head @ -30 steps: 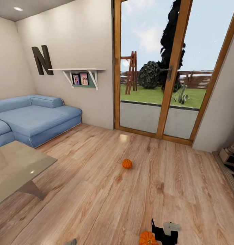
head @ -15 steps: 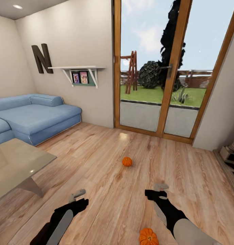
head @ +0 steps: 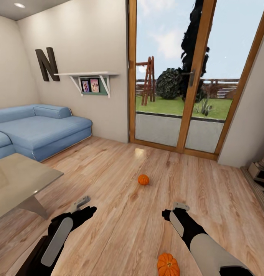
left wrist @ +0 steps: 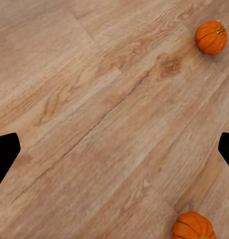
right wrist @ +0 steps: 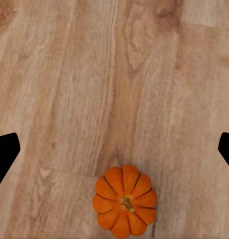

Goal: Place each of the two pumpkins and all three candles from the living room inside a cabinet in the living room (use any cabinet), then make sure every cabinet is closed, and position the cauldron so it is next to a table in the living room.

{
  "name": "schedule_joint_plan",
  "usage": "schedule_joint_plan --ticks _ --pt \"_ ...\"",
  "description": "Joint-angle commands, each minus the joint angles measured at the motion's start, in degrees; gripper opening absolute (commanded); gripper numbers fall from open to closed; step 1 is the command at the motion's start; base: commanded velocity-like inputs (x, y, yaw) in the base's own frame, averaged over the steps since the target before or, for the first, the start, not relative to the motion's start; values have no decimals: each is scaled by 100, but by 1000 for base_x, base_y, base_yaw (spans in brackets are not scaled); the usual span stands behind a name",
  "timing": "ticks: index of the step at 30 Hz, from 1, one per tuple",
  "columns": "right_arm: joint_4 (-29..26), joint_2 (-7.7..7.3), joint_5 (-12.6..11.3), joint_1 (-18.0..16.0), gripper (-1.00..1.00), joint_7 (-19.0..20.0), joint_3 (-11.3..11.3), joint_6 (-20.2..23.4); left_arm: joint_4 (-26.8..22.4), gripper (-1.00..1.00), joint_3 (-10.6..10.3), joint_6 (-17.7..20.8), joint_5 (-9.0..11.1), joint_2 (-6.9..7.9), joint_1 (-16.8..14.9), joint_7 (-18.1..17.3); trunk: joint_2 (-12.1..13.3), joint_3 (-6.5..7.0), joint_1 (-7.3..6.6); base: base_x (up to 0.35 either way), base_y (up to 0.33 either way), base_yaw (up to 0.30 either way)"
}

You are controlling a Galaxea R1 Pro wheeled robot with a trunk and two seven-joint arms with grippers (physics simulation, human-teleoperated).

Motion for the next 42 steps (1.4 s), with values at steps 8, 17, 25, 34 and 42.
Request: schedule_joint_plan --ticks 8,17,25,34,42 --pt "10 3 -28 10 100 45 15 -41 0 100 -13 -1 61 6 -4 116 -325 -150 175 0 0 0" --pt "284 -14 15 15 100 141 60 -372 1 100 -13 4 68 6 -4 111 -686 -312 373 0 0 0" --pt "328 -41 27 15 100 169 57 -397 -13 100 -16 8 70 6 -4 107 -1007 -455 549 0 0 0" --pt "585 -60 64 15 100 332 53 -513 -824 100 -21 0 63 6 223 109 -1066 -650 595 0 0 0" --pt "647 -53 210 15 100 351 57 -627 -1587 100 -17 16 53 23 717 90 -1077 -827 616 0 0 0"
